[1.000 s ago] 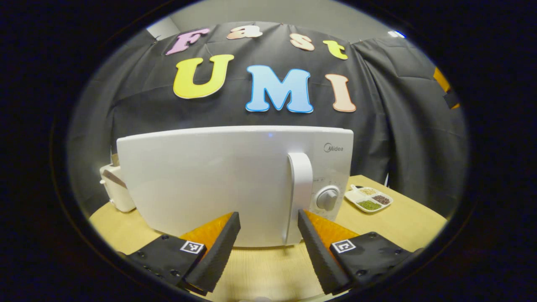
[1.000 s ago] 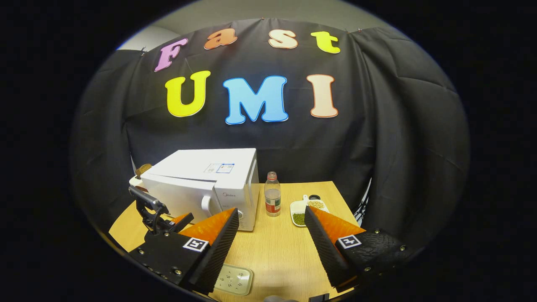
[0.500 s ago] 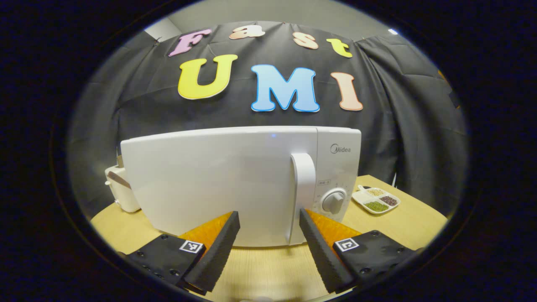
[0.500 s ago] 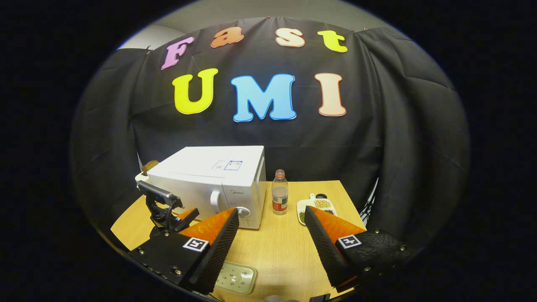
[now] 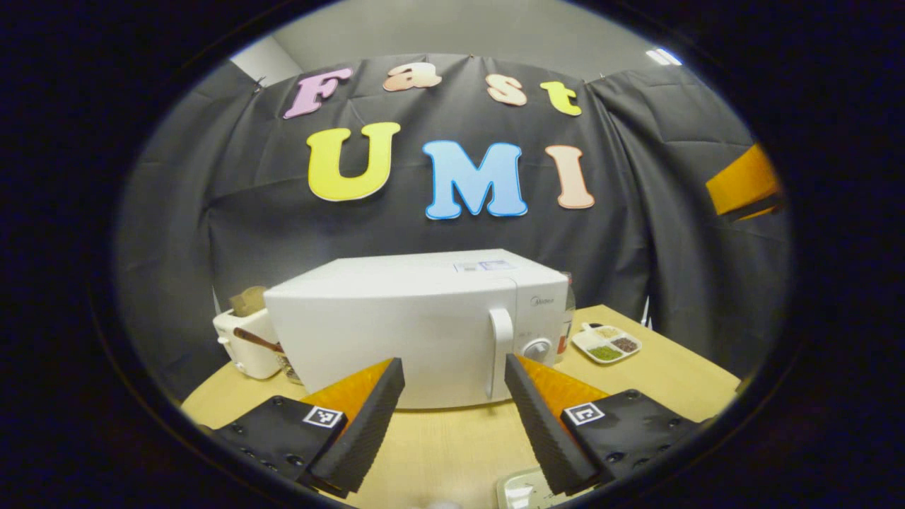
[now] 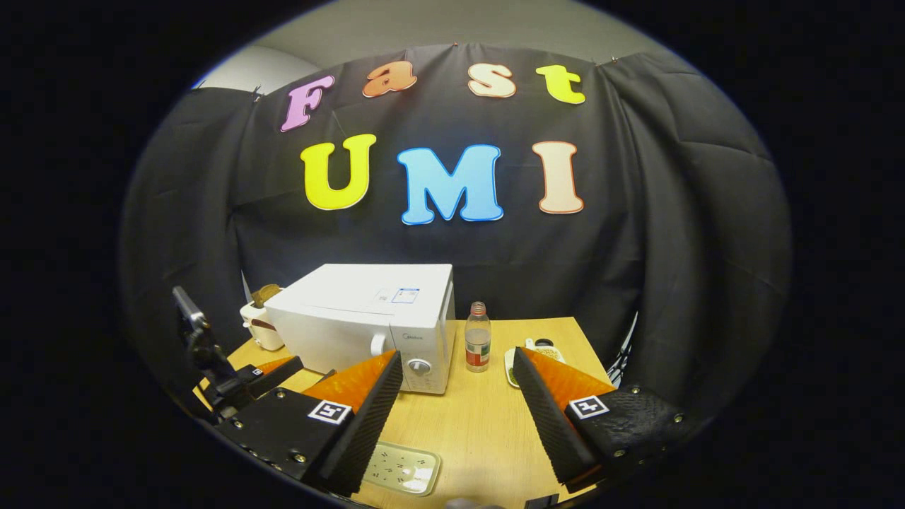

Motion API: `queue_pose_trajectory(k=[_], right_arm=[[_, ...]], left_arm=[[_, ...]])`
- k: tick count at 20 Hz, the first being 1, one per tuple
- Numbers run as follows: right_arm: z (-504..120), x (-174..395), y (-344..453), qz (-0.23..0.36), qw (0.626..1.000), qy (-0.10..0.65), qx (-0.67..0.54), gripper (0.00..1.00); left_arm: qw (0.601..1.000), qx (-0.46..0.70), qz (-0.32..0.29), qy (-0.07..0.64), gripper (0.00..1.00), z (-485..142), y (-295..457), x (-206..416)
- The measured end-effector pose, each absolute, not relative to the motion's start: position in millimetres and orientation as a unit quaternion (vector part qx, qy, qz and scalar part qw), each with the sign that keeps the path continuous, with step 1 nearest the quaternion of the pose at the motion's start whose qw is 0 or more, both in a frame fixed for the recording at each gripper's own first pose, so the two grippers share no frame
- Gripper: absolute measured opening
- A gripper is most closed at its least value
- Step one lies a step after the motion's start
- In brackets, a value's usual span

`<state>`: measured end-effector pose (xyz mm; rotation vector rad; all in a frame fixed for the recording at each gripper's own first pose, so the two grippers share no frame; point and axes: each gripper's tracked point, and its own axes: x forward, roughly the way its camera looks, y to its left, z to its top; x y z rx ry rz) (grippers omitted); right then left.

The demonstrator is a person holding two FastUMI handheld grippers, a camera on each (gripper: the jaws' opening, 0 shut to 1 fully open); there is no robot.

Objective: Open the microwave oven with the left hand, put the food in, and close the microwave oven.

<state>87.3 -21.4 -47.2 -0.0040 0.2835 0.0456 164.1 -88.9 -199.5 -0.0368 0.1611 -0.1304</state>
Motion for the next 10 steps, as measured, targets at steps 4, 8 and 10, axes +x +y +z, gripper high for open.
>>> queue_pose_trajectory(k=[4,8,10], right_arm=[[-22,67,-10,0.033,0.993,0.111,0.001,0.90],[3,48,-10,0.022,0.997,0.078,0.008,0.99],[14,38,-11,0.016,0.998,0.062,0.006,0.99]], left_arm=[[0.995,-0.050,-0.058,0.071,0.98,-139,-58,118],[0.996,-0.062,-0.037,0.042,0.97,-81,-18,77],[0.998,-0.057,-0.018,0.028,0.97,-55,3,57]])
